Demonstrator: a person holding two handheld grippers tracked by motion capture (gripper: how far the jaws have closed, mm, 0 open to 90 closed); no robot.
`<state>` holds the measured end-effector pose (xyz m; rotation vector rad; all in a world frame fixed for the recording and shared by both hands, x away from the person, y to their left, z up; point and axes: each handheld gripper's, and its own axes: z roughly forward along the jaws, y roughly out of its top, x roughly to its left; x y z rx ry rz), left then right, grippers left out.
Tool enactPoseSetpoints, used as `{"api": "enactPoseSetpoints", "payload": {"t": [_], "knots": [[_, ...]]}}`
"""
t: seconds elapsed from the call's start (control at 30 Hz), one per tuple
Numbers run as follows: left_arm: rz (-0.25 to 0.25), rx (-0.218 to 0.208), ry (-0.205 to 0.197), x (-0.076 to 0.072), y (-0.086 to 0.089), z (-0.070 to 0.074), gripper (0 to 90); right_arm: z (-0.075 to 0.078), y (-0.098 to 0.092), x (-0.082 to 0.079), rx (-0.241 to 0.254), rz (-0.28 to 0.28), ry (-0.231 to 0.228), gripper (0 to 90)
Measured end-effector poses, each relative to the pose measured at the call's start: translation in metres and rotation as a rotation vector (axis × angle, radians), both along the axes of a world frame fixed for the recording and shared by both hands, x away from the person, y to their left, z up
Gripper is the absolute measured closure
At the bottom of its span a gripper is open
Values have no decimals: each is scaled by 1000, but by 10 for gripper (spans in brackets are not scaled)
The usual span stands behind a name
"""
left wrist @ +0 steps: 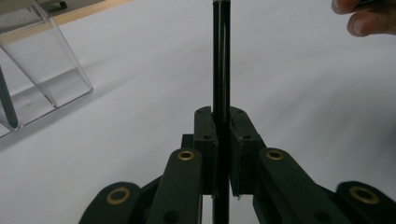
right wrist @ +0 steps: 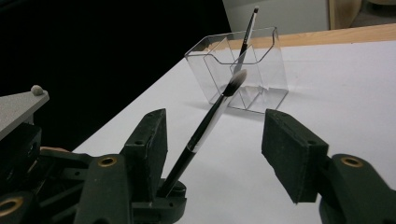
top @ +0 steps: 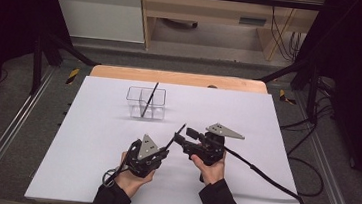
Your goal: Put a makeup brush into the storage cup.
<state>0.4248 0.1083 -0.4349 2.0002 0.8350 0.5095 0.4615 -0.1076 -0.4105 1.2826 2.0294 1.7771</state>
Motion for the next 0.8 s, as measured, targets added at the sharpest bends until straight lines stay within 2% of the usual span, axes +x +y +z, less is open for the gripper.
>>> {"api": "enactPoseSetpoints", "payload": {"t": [0.27, 0.53, 0.8], "knots": [[2, -10, -6, -1, -4, 1, 827, 0, 0, -1, 12, -1, 6, 479], [-5, -17, -10, -4, -9, 1, 827, -1, 2, -1, 32, 1, 13, 609], [-9, -15, -13, -6, -11, 0, 827, -2, 2, -2, 38, 17, 18, 695]]}}
